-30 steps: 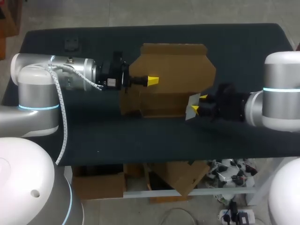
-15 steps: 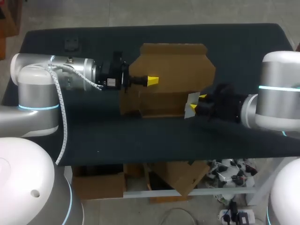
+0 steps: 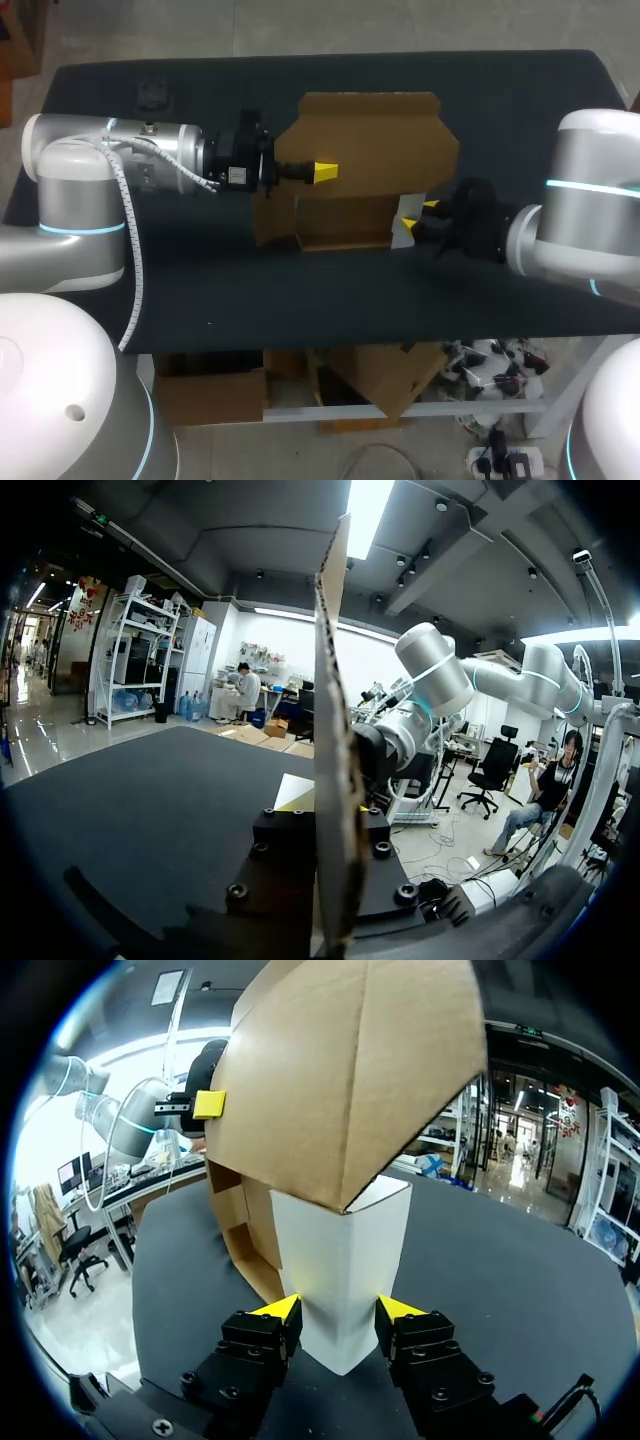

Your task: Assemble the packaging by folding the flat box into shape, placing the metal phone stand inside, and closing the box properly

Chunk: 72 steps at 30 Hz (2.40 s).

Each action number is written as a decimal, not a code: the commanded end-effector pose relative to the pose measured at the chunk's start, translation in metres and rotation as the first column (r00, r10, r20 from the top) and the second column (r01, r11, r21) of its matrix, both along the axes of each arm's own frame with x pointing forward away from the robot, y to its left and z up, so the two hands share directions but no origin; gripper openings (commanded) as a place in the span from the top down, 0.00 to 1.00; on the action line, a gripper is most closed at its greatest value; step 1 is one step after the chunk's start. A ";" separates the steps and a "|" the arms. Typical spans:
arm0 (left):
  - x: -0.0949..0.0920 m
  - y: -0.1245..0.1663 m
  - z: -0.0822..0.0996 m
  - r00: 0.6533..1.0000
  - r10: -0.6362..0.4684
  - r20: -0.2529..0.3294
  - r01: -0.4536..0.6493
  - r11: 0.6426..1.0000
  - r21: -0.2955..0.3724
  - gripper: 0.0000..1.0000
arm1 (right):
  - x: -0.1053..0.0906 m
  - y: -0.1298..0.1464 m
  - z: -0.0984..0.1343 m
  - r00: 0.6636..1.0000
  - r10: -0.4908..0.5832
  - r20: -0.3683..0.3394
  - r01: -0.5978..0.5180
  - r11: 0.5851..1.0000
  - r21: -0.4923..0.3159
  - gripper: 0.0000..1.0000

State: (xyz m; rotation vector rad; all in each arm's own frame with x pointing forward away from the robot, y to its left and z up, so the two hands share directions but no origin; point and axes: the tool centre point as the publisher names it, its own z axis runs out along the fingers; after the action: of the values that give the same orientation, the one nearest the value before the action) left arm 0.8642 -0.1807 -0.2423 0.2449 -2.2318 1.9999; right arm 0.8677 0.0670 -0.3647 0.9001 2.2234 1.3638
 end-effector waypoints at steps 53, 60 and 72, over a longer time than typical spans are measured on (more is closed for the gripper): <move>-0.001 -0.002 -0.006 1.000 -0.003 0.000 0.003 1.000 0.000 1.00 | 0.024 0.008 -0.009 0.957 -0.287 0.034 0.282 0.953 0.115 0.52; -0.001 -0.002 -0.006 1.000 -0.003 0.000 0.003 1.000 0.000 1.00 | 0.027 0.010 -0.008 0.953 -0.301 0.032 0.295 0.948 0.120 0.54; -0.001 -0.002 -0.006 1.000 -0.003 0.000 0.003 1.000 0.000 1.00 | 0.035 0.011 -0.008 0.952 -0.305 0.020 0.301 0.948 0.106 0.54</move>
State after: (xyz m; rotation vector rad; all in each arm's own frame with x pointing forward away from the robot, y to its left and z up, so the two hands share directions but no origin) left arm 0.8650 -0.1817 -0.2420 0.2447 -2.2327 2.0001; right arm 0.8949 0.0703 -0.3721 1.1322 1.9700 1.4369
